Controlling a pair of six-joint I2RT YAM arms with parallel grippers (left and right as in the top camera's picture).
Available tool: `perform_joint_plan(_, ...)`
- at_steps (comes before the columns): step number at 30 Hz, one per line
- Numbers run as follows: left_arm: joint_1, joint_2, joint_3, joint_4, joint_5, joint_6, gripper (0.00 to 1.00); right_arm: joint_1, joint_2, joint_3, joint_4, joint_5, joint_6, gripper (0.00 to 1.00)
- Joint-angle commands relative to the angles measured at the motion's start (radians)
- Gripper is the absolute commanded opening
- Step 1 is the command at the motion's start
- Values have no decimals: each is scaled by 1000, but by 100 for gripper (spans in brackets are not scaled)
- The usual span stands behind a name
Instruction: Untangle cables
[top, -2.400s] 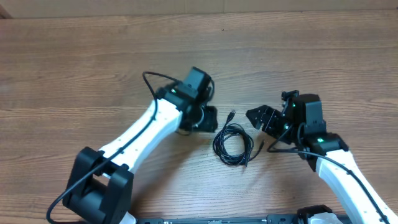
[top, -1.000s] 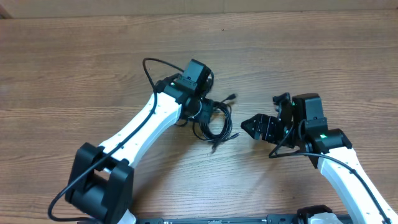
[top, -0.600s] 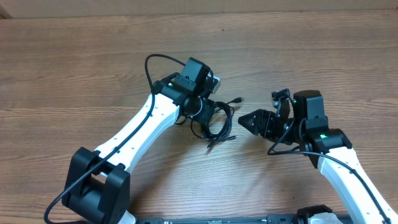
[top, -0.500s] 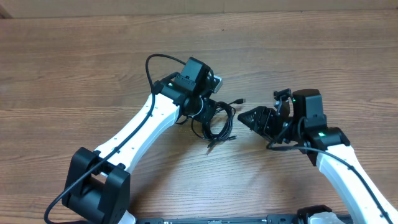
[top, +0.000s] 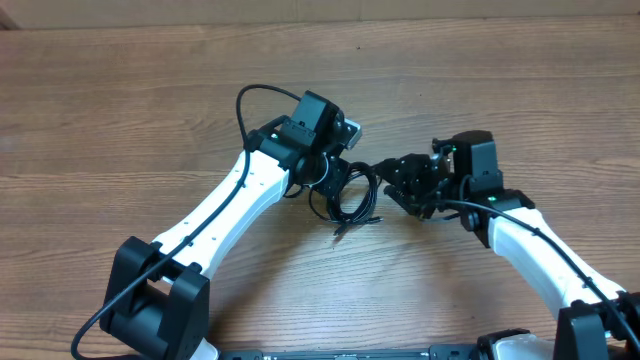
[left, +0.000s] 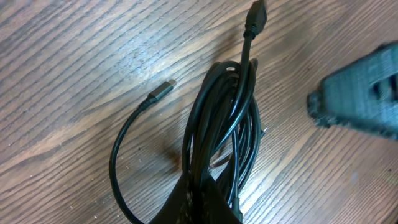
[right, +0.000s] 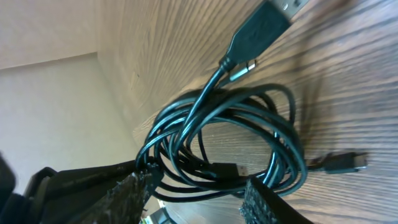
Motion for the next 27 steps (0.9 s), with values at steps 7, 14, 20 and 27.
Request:
perform_joint_plan(7,-20,-36,21,10,92,57,4,100,61,20,41,199,211,43)
perform_joint_plan(14,-19,-36,21,23,237,56,4,101,115,20,89,209,259,17)
perform_joint_plan(20,-2,-45,21,98,294,-6,4,101,121,20,25,208,116,4)
perform_joint_plan(27,119,-77,22,95,198,-115,4,39,101,20,-54,50,-247,4)
